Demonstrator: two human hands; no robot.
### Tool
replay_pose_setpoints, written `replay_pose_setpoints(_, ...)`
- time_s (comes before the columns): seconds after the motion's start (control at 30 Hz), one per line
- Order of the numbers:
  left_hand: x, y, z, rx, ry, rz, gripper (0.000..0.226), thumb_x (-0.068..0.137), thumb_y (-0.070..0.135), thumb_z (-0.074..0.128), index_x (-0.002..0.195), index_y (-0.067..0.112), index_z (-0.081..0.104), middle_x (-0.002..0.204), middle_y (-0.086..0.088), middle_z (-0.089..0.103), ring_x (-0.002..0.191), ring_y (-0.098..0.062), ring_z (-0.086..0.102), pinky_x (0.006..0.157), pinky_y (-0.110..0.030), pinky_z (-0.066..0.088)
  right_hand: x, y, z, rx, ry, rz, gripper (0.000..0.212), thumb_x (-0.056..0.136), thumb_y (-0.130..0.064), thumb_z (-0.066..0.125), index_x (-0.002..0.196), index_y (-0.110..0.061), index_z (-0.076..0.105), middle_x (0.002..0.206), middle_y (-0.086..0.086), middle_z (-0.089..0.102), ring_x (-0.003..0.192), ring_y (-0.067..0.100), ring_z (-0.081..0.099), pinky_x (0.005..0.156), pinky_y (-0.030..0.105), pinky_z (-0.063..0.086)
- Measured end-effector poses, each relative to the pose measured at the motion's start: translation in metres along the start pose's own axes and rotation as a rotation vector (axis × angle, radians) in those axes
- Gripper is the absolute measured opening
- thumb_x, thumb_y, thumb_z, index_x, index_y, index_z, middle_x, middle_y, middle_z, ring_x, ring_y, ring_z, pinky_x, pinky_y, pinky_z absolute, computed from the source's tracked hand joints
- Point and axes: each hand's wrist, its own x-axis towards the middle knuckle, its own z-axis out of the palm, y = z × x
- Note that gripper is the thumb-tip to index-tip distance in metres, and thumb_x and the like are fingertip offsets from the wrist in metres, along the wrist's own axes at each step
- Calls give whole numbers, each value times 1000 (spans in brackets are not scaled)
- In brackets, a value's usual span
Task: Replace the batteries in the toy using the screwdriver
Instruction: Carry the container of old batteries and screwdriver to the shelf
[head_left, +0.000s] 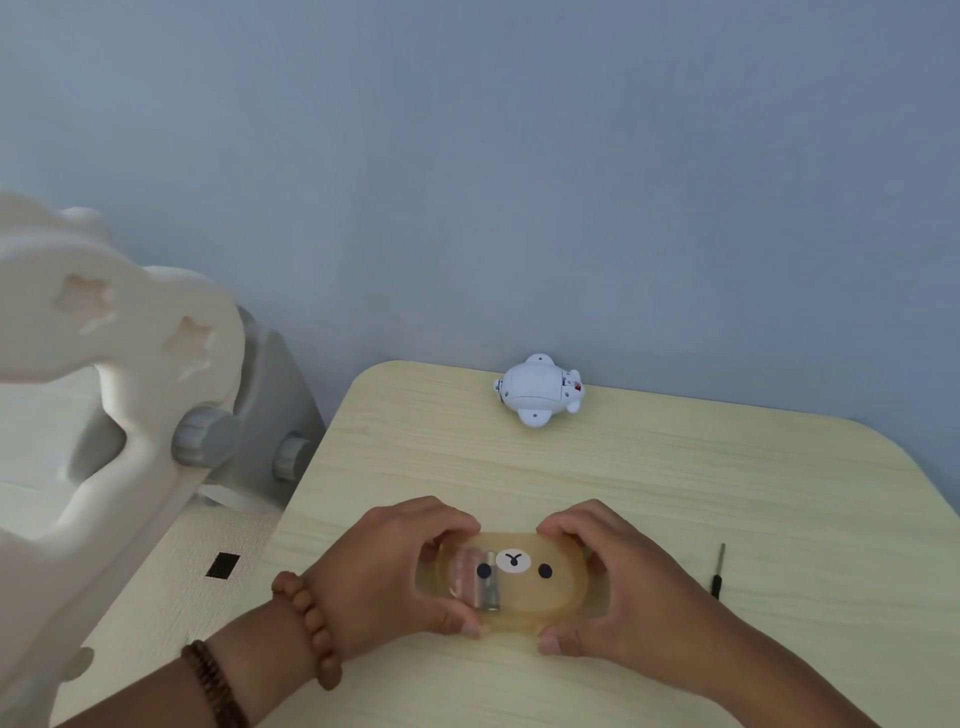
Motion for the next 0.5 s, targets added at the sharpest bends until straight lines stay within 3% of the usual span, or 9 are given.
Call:
replay_pose_setpoints(0.33, 6, 10, -4, 95, -65, -39, 61, 53, 64, 80, 104, 37, 57, 94, 19, 57, 89, -2, 55, 81, -23, 49, 6, -12, -7, -101, -60, 75, 71, 51, -56, 87, 111, -49, 50, 116, -27, 48, 108, -5, 48, 91, 27, 49)
replay_pose_setpoints(0.5, 6, 18, -6, 88, -89, -80, 56, 55, 57, 84, 98, 38, 53, 94, 19, 55, 87, -1, 53, 80, -19, 47, 4, -23, -3, -118, -51, 123, 75, 52, -58, 84, 116, -47, 45, 112, -31, 44, 109, -6, 42, 91, 27, 48)
